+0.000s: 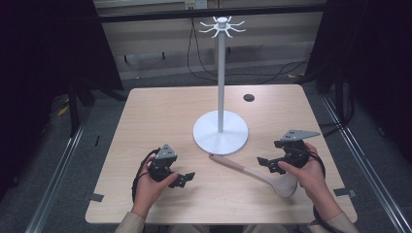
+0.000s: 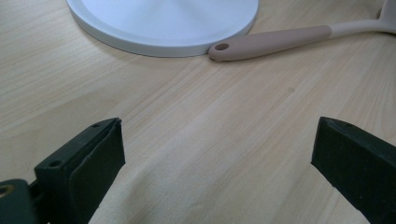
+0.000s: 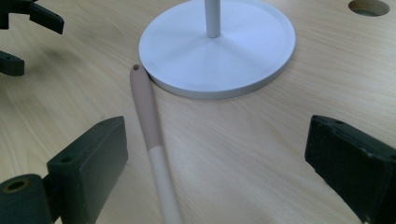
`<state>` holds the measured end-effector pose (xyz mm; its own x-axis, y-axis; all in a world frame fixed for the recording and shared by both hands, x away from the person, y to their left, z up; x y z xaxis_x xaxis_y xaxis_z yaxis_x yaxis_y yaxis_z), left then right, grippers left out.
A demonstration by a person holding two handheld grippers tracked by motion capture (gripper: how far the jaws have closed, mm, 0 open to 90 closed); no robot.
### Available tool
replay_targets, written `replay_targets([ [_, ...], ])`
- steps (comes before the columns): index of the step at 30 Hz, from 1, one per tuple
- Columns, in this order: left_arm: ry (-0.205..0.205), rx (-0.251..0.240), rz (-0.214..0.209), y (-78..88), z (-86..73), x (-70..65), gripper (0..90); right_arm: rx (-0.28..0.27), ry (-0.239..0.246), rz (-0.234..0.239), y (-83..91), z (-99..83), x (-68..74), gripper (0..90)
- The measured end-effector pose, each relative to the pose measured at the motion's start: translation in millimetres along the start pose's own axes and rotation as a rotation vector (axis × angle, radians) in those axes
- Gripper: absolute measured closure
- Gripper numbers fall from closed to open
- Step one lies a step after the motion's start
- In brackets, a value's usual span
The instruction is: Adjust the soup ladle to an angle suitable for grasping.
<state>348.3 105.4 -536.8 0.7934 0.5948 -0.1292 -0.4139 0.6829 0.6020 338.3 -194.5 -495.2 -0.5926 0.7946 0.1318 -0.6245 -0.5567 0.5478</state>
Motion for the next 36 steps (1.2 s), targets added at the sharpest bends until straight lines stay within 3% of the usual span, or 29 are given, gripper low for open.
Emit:
replay_targets([
  [9, 0.001, -0.001, -0.007, -0.3, 1.0, -1.2, 2.4, 0.029, 0.002, 0.01, -4.0, -2.0, 3.5, 6.4],
  [19, 0.0, 0.001, -0.011, -2.4, 0.7, -2.8, 2.4, 0.113, 0.076, 0.03, -9.5, 1.8, 10.5, 10.1],
  [24, -0.001, 0.001, -0.018, -2.3, 1.8, -4.2, 2.4, 0.18, 0.114, 0.032, -14.5, 0.9, 14.3, 12.3],
  [31, 0.001, -0.007, -0.016, -0.9, 2.7, -2.9, 2.4, 0.298, 0.194, 0.078, -27.4, -4.9, 23.2, 17.6],
  [36, -0.002, -0.009, -0.018, -0.1, 3.0, -2.1, 2.4, 0.357, 0.216, 0.09, -33.0, -7.4, 27.4, 18.0],
])
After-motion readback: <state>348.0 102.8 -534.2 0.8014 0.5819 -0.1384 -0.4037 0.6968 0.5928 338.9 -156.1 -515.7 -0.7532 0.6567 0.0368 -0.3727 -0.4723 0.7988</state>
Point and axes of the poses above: each handheld gripper's, and its own axes: y roughly backward along the jaws, z roughly out of its top, x roughly to its left, the point moved 9 cm from there along -y, roughly forward along the jaws, and after that the axes turned 4 degrees about -x, right-handed, at the moved point
